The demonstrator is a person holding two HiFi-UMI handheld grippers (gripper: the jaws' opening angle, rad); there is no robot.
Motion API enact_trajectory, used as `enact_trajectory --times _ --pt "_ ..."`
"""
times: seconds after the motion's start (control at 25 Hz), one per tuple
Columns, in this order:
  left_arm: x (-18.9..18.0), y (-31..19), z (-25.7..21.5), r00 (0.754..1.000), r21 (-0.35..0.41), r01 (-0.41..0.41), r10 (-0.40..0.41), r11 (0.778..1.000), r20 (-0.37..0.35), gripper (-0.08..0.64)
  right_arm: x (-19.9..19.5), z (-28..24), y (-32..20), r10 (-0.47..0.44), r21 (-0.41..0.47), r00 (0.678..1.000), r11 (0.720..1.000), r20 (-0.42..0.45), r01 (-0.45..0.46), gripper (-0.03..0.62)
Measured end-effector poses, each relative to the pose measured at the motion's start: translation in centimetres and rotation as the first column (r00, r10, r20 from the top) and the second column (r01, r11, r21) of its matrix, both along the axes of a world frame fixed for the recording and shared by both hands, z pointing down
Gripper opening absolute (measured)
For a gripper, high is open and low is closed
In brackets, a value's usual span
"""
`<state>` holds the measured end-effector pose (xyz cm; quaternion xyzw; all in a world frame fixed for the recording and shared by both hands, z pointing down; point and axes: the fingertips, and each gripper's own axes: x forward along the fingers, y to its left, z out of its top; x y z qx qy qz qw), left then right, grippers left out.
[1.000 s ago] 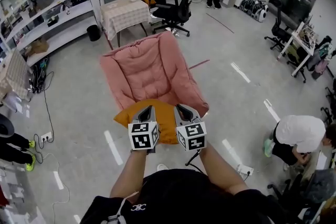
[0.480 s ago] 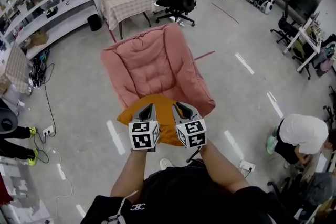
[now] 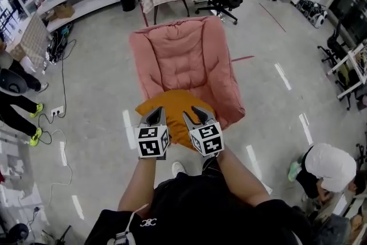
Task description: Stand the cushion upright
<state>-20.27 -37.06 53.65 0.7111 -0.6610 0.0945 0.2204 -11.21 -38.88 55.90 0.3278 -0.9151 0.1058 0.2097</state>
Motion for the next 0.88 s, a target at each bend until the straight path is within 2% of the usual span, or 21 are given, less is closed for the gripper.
enact_trajectory --times 0.24,0.48,0.72,0.88 --pt "-1.2 1.5 0.3 0.996 -0.013 0.089 -0.089 0.996 0.007 -0.002 -1.1 1.7 0.0 -0.094 -0.046 0.995 0.995 -0.033 0.093 0.136" --pt "-2.6 2.8 1.1 0.982 -0.032 0.187 -0.187 0.982 0.006 -0.001 -2.8 3.6 0.4 -0.211 -0.084 0.975 0.975 -0.067 0.205 0.147" --pt "-4.1 4.0 1.6 0.958 -0.043 0.286 -0.286 0.957 0.015 -0.002 -4.2 6.1 0.5 -0.342 -0.120 0.929 0.937 -0.144 0.327 0.209" --pt "-4.6 4.6 1.8 0.937 -0.065 0.348 -0.347 0.935 0.020 -0.002 -4.8 8.2 0.5 -0.423 -0.168 0.884 0.903 -0.197 0.395 0.236"
